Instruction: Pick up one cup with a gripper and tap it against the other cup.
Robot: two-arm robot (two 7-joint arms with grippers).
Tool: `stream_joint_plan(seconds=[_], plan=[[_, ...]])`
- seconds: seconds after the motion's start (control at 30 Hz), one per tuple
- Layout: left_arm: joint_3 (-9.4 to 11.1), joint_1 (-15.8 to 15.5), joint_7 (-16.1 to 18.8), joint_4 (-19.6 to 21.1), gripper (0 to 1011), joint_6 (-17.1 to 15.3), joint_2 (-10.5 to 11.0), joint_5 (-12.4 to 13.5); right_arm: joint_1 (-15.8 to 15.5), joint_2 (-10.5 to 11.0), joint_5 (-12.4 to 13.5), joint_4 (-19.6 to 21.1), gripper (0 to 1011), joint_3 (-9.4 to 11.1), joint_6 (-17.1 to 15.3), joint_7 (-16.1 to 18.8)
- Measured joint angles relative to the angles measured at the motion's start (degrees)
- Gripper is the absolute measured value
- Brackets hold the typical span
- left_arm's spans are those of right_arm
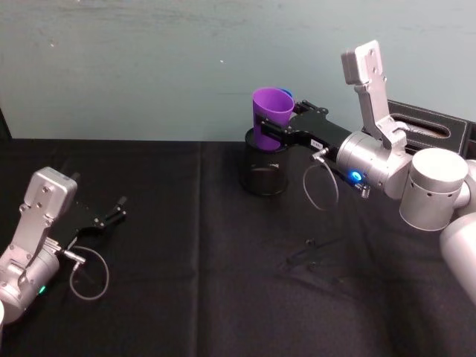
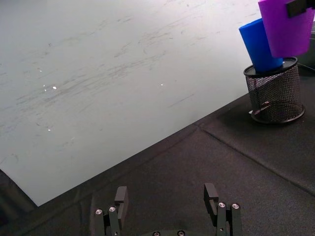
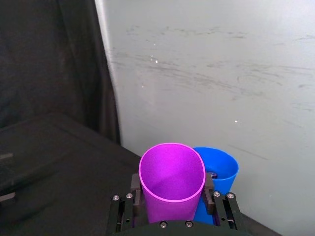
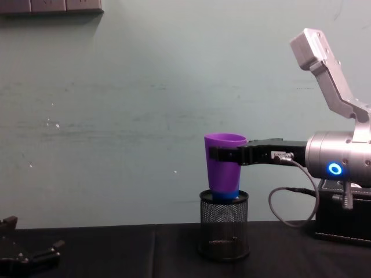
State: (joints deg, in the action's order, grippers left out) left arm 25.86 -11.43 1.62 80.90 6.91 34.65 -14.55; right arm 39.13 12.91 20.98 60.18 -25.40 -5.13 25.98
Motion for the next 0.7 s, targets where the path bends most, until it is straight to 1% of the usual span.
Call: stream_joint_plan(seconds=[0.17, 0.5, 0.57, 0.7], plan=[[0.00, 0.00, 0.00, 0.00, 1011, 0.00, 0.00, 0.00, -0.96, 0.59, 0.36, 1.14, 718, 0.22, -0.26, 1.09], [0.00, 0.00, 0.00, 0.00, 1012, 0.00, 0.00, 0.00, -3.65, 3.14, 2.14, 5.25, 718, 0.54, -2.34, 3.16], [0.00, 0.00, 0.00, 0.00, 1011, 0.00, 0.00, 0.00, -4.26, 3.85, 2.85, 6.28, 718, 0.49, -2.90, 3.90], [0.00, 0.00, 0.00, 0.00, 1011, 0.00, 0.00, 0.00, -4.51, 4.50, 3.45, 6.76, 718, 0.10, -3.17, 4.65]])
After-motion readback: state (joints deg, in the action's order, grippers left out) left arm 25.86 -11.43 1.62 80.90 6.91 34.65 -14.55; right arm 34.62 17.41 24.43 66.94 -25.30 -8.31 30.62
